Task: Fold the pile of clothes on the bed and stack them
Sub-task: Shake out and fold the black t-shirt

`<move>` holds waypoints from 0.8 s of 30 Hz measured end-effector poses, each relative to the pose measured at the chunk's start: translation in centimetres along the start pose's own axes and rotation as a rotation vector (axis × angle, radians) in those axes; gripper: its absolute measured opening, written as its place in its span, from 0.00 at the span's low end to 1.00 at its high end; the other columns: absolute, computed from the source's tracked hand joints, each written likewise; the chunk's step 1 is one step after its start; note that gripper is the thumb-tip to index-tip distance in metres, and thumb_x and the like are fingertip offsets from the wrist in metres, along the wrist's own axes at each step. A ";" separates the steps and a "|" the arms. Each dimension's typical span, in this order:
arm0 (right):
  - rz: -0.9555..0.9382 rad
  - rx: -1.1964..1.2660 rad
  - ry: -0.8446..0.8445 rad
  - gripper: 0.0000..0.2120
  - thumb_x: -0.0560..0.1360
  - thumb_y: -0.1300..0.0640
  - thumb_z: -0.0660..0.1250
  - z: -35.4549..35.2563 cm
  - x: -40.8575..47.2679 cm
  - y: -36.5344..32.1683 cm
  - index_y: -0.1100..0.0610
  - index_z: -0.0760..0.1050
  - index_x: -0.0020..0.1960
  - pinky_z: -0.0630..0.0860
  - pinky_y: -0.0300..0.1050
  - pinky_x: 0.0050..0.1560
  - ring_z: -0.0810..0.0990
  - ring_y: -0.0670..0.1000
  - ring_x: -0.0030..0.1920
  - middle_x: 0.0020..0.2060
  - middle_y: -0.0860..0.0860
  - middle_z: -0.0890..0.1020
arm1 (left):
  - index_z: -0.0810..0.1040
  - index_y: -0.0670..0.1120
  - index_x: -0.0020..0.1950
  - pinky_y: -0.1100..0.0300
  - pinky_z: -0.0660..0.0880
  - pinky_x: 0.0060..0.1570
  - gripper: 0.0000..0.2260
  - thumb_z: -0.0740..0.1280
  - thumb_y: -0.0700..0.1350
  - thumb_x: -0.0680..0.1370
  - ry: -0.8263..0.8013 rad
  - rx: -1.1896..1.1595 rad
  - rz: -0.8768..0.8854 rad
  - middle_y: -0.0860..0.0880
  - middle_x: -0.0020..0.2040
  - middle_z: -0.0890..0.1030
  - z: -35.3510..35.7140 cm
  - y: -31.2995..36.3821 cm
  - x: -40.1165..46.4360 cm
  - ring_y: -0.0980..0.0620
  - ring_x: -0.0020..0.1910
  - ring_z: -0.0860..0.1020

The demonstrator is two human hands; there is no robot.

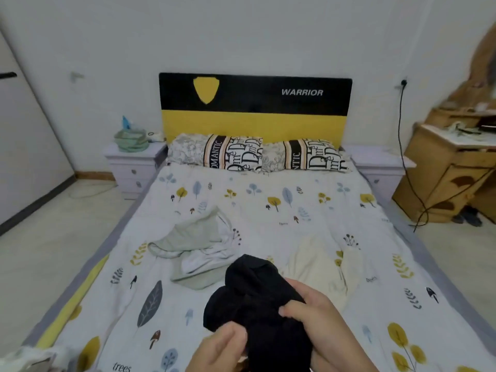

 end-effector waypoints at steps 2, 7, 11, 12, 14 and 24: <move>-0.065 0.045 -0.054 0.23 0.67 0.79 0.56 1.1 -2.1 -2.7 0.60 0.83 0.46 0.78 0.45 0.38 0.81 0.56 0.36 0.37 0.62 0.82 | 0.74 0.48 0.49 0.61 0.77 0.35 0.12 0.67 0.56 0.74 0.172 -0.292 -0.103 0.51 0.48 0.82 -1.4 1.2 -0.5 0.56 0.39 0.82; -0.172 0.050 -0.203 0.19 0.64 0.77 0.61 4.0 -7.6 -7.8 0.61 0.83 0.45 0.78 0.42 0.35 0.81 0.53 0.35 0.36 0.59 0.82 | 0.79 0.37 0.55 0.41 0.77 0.46 0.23 0.63 0.54 0.71 -0.267 -0.930 -0.199 0.34 0.56 0.80 -2.3 7.9 -3.5 0.36 0.49 0.81; -0.221 -0.180 -0.073 0.15 0.55 0.67 0.64 4.4 -11.1 -9.6 0.64 0.80 0.41 0.73 0.41 0.38 0.78 0.53 0.36 0.34 0.58 0.79 | 0.74 0.36 0.62 0.48 0.75 0.55 0.22 0.65 0.40 0.69 -0.135 -0.811 0.135 0.35 0.54 0.81 -4.1 12.0 -5.9 0.39 0.54 0.80; -0.219 -0.212 -0.044 0.14 0.55 0.67 0.64 4.3 -11.9 -9.6 0.65 0.78 0.40 0.71 0.41 0.38 0.76 0.52 0.35 0.33 0.57 0.77 | 0.76 0.38 0.60 0.51 0.78 0.50 0.20 0.66 0.40 0.68 -0.127 -0.776 0.209 0.37 0.52 0.82 -4.6 13.2 -6.8 0.41 0.51 0.81; -0.184 -0.243 -0.002 0.11 0.55 0.67 0.64 4.7 -13.6 -9.4 0.63 0.75 0.37 0.69 0.41 0.35 0.75 0.52 0.33 0.30 0.57 0.75 | 0.79 0.42 0.55 0.57 0.81 0.39 0.16 0.67 0.40 0.67 -0.134 -0.701 0.310 0.40 0.49 0.83 -5.2 15.4 -8.9 0.44 0.48 0.83; -0.469 -0.223 -0.032 0.42 0.61 0.38 0.73 8.6 -20.3 -15.5 0.37 0.57 0.70 0.62 0.42 0.64 0.66 0.38 0.64 0.63 0.36 0.68 | 0.81 0.49 0.45 0.62 0.78 0.42 0.07 0.69 0.42 0.68 -0.389 -0.343 0.638 0.44 0.44 0.81 -5.3 21.5 -17.9 0.48 0.44 0.81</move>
Point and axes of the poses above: each hand's wrist, its own x-axis towards the middle knuckle, its own z-axis out of the palm, y = z × x, the point moved 3 cm from there along x, towards the middle knuckle
